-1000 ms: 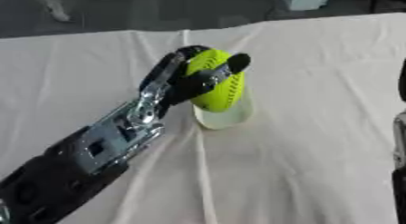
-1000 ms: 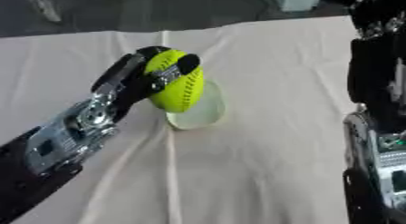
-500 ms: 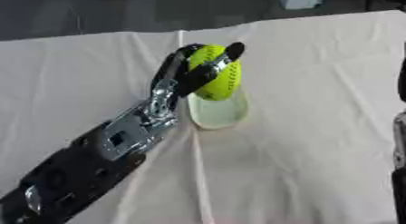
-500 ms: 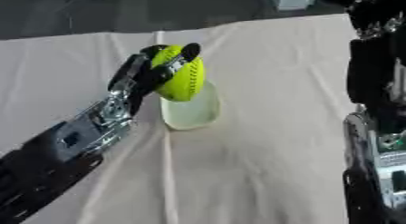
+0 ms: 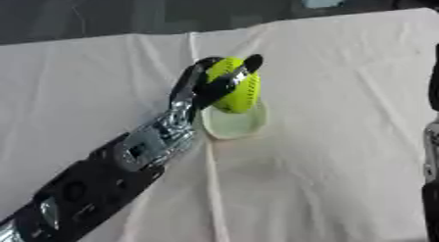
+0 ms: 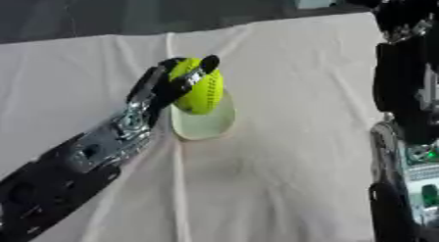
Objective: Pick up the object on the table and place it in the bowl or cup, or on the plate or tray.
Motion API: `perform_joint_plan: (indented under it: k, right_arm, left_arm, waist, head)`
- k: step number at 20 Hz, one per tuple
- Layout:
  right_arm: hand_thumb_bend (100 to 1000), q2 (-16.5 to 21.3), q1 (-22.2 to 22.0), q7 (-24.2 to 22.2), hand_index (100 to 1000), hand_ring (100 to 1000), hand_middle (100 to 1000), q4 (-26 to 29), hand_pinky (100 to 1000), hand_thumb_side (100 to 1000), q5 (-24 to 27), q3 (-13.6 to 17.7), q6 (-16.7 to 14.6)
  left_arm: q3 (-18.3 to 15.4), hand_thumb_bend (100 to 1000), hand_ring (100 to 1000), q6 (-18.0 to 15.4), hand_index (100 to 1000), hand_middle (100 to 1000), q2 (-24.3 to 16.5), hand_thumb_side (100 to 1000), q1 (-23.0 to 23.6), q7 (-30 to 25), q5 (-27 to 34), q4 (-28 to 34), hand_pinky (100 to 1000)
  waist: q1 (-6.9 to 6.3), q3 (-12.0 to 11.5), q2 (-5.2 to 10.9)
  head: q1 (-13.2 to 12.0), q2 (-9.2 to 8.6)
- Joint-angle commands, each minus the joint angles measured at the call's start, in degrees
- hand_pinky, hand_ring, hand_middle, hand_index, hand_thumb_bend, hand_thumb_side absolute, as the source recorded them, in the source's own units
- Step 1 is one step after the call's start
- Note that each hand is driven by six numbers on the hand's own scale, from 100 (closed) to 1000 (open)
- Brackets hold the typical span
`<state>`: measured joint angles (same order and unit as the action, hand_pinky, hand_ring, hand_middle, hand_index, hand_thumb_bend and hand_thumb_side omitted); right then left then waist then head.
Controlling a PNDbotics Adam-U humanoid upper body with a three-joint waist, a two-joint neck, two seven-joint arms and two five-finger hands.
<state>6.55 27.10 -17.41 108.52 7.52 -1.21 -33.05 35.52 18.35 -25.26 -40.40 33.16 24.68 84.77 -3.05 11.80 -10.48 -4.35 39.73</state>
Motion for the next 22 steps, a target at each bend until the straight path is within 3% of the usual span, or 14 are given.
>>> perform_joint_plan:
  k: [1,4,5,6,7,8,9,13,22]
  right_arm:
    - [100,0.1,1.1,-0.2,938,826,913,0.7,753,788,0.2,-0.1,0.0]
    - [100,0.0,1.0,-0.4,939,824,913,0.7,752,786,0.1,-0.1,0.0]
    - [100,0.0,1.0,-0.4,939,823,913,0.7,752,787,0.1,0.0,0.0]
    - [100,0.0,1.0,-0.4,939,824,913,0.7,752,787,0.1,0.0,0.0]
    - [100,0.0,1.0,-0.4,939,823,913,0.7,752,788,0.1,0.0,0.0]
    - [100,0.0,1.0,-0.4,939,823,913,0.7,752,788,0.1,0.0,0.0]
    - [100,0.0,1.0,-0.4,939,823,913,0.7,752,788,0.1,0.0,0.0]
    - [100,-0.1,1.0,-0.5,939,822,913,0.7,751,788,0.1,0.0,0.1]
    - [100,-0.2,0.9,-0.5,939,822,913,0.6,751,806,0.1,0.0,0.1]
  left_arm:
    - [-0.3,805,488,0.5,691,853,-0.5,755,-1.4,-1.7,-2.2,0.5,449]
    - [-0.5,799,498,1.1,703,867,-0.5,784,-1.4,-2.5,-4.1,0.5,525]
    - [-0.6,744,562,1.0,760,913,-0.5,938,-1.5,-2.3,-4.4,0.5,648]
    - [-0.7,772,529,0.7,734,891,-0.4,868,-1.4,-2.0,-4.4,0.5,581]
    - [-0.7,732,652,0.2,828,983,-0.4,1000,-1.5,-1.8,-4.3,0.7,808]
    - [-0.7,730,644,-0.4,822,977,-0.4,1000,-1.4,-1.4,-4.1,0.8,793]
    - [-0.6,747,693,-1.0,860,1000,-0.4,1000,-1.4,-1.2,-3.9,0.9,870]
    - [-0.4,760,715,-2.1,879,1000,-0.4,1000,-1.5,-0.5,-3.8,0.7,919]
    - [-0.4,757,709,-2.3,881,1000,-0.4,1000,-1.6,-0.5,-4.0,0.7,905]
  waist:
    - [0.08,0.0,0.89]
    - [0.08,0.0,0.91]
    - [0.09,0.0,0.93]
    - [0.09,0.0,0.94]
    - [0.1,0.0,0.95]
    - [0.09,0.0,0.96]
    - [0.08,0.0,0.97]
    - [0.02,0.0,1.03]
    - [-0.09,0.0,1.05]
  head:
    - [0.7,-0.77]
    - [0.7,-0.76]
    - [0.7,-0.75]
    - [0.7,-0.75]
    - [0.7,-0.76]
    - [0.8,-0.77]
    - [0.8,-0.79]
    - [0.8,-0.81]
    - [0.8,-0.77]
